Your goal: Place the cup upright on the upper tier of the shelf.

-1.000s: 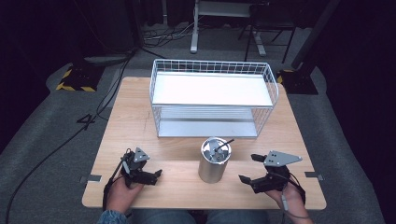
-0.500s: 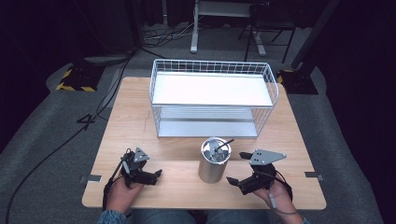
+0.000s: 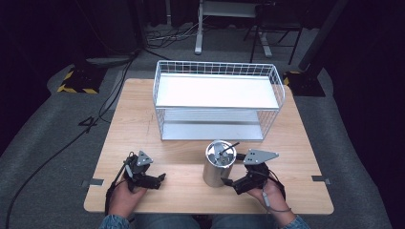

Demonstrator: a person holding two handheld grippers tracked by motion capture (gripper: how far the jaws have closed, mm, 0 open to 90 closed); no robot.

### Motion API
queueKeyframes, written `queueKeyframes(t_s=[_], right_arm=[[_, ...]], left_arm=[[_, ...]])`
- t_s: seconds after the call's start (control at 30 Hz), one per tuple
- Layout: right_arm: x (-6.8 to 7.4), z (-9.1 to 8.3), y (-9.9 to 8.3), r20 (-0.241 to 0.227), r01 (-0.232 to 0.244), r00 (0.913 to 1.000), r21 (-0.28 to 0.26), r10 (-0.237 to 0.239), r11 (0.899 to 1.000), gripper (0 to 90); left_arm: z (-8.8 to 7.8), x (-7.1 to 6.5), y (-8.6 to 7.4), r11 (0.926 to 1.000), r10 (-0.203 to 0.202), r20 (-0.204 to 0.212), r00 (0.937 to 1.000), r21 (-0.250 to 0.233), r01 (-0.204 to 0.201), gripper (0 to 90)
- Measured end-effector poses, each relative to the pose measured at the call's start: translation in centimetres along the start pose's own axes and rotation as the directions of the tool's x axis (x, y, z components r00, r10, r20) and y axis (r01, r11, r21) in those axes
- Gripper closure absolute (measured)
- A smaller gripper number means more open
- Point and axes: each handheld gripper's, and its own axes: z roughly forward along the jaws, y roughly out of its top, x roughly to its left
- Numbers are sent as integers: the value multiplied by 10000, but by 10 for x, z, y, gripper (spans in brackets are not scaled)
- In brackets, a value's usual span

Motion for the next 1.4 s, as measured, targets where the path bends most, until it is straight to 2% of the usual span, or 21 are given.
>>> queueKeyframes(t_s=[0.57,0.77,1.0,1.4], right_arm=[[4,34,-6,-177,299,9994,-449,-308,9985,0],[5,37,-6,-81,408,9991,-765,-415,9962,0],[5,42,-8,12,577,9983,-1384,-581,9887,25],[5,42,-9,23,637,9979,-1489,-641,9868,36]], left_arm=[[0,0,0,10000,-3,1,10000,-1,3,7],[0,0,0,10000,3,-1,10000,0,-3,7],[0,0,0,10000,3,-3,10000,-1,-3,7],[0,0,0,10000,0,1,10000,-2,0,7]])
